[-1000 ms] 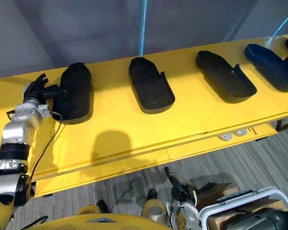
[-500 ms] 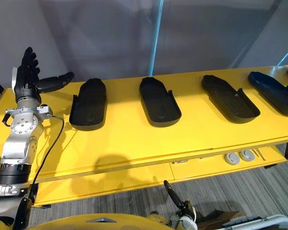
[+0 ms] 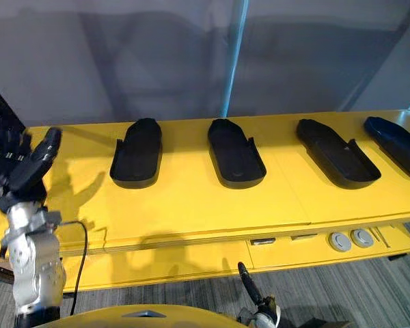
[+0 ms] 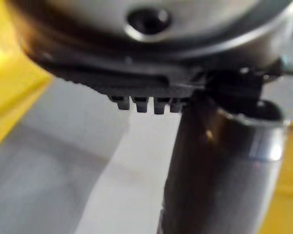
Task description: Walk over and take three plastic housings, then place them on the shelf
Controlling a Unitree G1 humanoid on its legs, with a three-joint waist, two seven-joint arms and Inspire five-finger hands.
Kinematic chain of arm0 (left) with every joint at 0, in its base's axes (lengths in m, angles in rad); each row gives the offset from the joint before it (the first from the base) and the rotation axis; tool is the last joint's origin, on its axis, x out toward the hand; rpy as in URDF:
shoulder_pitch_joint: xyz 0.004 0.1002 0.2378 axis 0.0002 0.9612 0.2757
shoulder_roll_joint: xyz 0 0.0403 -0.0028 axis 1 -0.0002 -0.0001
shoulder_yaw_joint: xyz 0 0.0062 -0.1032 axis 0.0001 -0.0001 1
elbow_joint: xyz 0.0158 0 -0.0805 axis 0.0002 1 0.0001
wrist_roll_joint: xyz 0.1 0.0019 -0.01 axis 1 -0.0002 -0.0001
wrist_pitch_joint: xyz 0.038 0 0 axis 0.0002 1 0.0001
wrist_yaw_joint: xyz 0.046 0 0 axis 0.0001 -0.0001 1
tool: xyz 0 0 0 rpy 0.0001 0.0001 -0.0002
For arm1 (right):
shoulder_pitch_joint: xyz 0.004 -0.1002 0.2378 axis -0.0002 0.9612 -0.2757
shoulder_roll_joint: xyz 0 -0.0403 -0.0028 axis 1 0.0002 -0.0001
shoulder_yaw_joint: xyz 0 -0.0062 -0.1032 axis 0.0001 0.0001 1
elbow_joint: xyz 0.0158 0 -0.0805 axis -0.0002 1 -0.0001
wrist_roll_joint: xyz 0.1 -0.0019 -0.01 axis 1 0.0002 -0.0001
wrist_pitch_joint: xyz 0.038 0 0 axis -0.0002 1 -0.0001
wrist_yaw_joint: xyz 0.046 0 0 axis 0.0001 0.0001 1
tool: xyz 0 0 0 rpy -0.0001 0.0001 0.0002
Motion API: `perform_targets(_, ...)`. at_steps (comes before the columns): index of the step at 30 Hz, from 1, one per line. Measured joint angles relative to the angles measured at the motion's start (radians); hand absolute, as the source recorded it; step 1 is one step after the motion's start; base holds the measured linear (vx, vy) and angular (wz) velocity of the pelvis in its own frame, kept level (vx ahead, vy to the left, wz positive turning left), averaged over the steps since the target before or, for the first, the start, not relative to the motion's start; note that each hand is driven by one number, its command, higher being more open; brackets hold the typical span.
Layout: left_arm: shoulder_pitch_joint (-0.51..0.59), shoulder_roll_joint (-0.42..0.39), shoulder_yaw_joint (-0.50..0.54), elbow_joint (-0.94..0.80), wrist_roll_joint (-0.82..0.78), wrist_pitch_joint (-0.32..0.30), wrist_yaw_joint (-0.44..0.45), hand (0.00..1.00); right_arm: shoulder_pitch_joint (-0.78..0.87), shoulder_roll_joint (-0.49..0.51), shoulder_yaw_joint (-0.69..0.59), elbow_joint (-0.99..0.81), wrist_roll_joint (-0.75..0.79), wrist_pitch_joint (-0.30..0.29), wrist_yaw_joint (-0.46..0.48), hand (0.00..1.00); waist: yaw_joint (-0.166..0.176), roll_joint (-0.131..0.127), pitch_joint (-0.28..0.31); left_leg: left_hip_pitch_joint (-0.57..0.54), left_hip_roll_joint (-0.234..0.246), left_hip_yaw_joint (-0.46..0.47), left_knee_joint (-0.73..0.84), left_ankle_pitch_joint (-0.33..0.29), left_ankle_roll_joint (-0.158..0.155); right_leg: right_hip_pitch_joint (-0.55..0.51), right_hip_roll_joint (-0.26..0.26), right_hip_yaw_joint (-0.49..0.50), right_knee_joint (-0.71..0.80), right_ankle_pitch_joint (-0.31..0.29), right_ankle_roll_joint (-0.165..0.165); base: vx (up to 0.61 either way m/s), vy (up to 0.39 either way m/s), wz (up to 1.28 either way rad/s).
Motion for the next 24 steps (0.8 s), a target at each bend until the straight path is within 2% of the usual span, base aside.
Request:
perform_targets(1,0.025,-0.023,-0.004,0.051,0.01,-0.047,0.043,1.0,0.009,0.0,-0.001,0.015,0.005,-0.004,-0.009,1.0,0.012,-0.006,-0.003,0.006,-0.005,-0.01,-0.001,0.0,0.0,0.014,-0.004,-0.009,-0.002,0.0,0.0,-0.02,0.03,0.23)
perform_targets(4,0.038,-0.036,-0.001,0.121,0.007,-0.095,0.105,1.0,0.01,0.002,0.006,0.025,-0.003,-0.005,-0.01,1.0,0.023,-0.012,-0.006,0.006,-0.012,-0.023,-0.011,0.002,0.0,0.018,-0.008,-0.022,-0.001,-0.001,0.0,-0.03,0.02,0.16)
perform_targets(8,0.061,-0.041,-0.006,0.143,0.005,-0.151,0.102,1.0,0.008,0.011,0.017,0.041,-0.003,-0.012,-0.003,1.0,0.031,-0.033,-0.016,0.005,-0.017,-0.039,-0.037,0.019,-0.002,0.017,-0.011,-0.038,-0.001,-0.002,0.0,-0.03,0.008,0.1)
perform_targets(13,0.058,-0.041,-0.022,0.142,-0.009,-0.195,-0.004,1.0,0.006,0.002,0.031,0.044,0.0,-0.014,0.035,1.0,0.029,-0.029,-0.015,0.006,-0.02,-0.038,-0.06,0.034,0.003,0.009,-0.011,-0.044,-0.002,-0.002,0.0,-0.02,0.0,0.02)
perform_targets(19,0.055,-0.038,-0.033,0.142,-0.037,-0.195,-0.133,1.0,0.007,-0.01,0.044,0.058,0.016,-0.017,0.086,1.0,0.028,-0.028,-0.015,0.013,-0.019,-0.011,-0.081,0.048,-0.005,-0.007,-0.005,-0.023,-0.003,0.0,0.003,0.0,0.006,-0.09)
perform_targets(24,0.036,-0.033,-0.07,0.139,-0.087,-0.192,-0.196,1.0,0.008,-0.012,0.043,0.058,0.018,-0.019,0.107,1.0,0.017,-0.028,-0.016,0.023,-0.02,0.015,-0.081,0.045,-0.003,-0.009,-0.003,0.001,-0.01,0.004,0.009,0.01,0.017,-0.17)
